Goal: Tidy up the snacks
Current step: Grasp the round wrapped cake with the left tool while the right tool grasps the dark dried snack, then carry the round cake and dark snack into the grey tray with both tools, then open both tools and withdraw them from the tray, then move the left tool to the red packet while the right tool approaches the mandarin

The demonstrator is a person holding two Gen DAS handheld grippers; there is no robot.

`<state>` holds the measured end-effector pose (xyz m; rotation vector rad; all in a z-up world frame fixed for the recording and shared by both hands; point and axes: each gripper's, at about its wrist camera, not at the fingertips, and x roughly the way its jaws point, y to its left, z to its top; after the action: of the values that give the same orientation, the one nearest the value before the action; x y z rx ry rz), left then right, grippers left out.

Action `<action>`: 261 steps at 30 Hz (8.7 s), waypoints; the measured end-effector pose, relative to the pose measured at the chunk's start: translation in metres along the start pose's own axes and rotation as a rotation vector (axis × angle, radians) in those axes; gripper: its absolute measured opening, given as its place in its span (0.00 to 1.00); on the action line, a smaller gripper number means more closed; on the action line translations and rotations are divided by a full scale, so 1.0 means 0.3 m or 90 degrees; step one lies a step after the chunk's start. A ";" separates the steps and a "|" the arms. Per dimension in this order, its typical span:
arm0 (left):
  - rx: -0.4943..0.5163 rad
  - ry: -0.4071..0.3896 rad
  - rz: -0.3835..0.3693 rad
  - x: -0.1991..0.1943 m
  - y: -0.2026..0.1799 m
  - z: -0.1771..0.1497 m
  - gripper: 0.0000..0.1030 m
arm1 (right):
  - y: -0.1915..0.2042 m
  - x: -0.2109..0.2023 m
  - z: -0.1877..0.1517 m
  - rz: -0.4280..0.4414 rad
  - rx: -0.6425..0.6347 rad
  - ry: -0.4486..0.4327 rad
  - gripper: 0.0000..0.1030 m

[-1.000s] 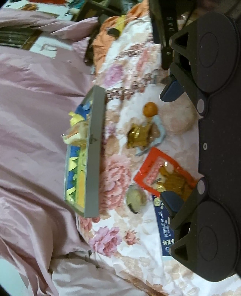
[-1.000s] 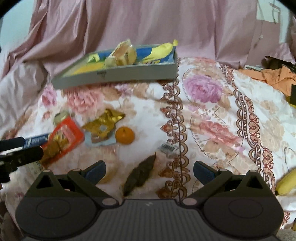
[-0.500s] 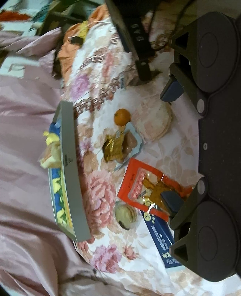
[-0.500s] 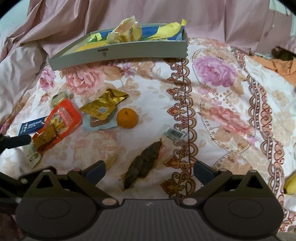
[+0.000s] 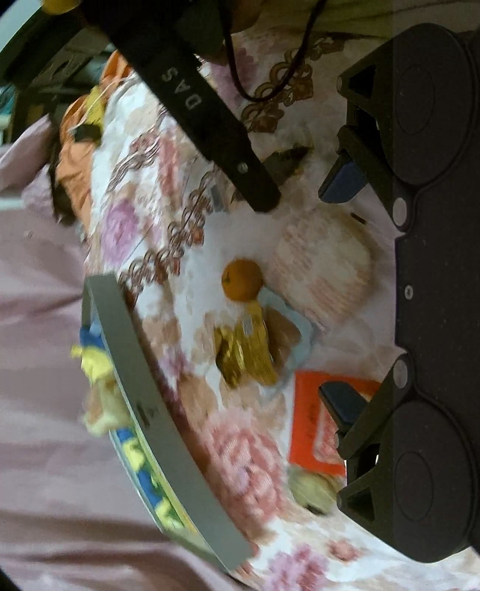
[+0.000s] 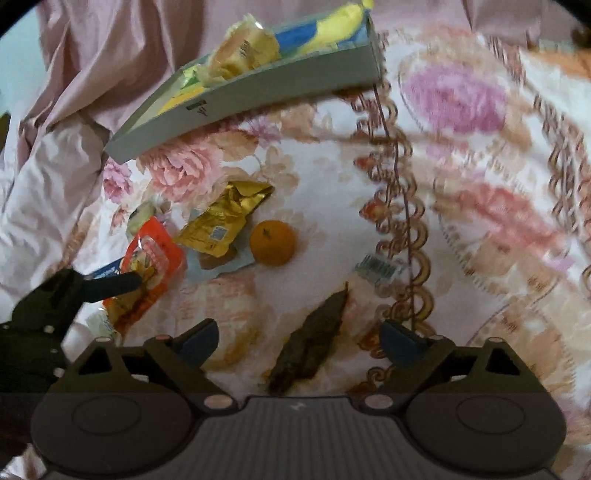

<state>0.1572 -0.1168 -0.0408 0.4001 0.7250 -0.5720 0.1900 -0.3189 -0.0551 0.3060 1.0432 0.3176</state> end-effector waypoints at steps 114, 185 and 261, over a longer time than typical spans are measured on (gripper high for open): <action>-0.327 -0.214 0.244 -0.141 0.264 0.407 0.72 | 0.082 -0.160 0.286 0.030 -0.083 -0.505 0.10; -0.395 -0.195 0.337 -0.022 0.380 0.470 0.99 | 0.072 -0.067 0.342 -0.025 -0.150 -0.592 1.00; -0.252 -0.073 0.197 -0.156 0.221 -0.232 0.99 | 0.329 0.062 -0.090 -0.199 -0.336 -0.193 1.00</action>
<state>0.1344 -0.0125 -0.0455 0.1055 0.6324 -0.1506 0.1641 -0.2188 -0.0437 -0.2767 0.6623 0.2431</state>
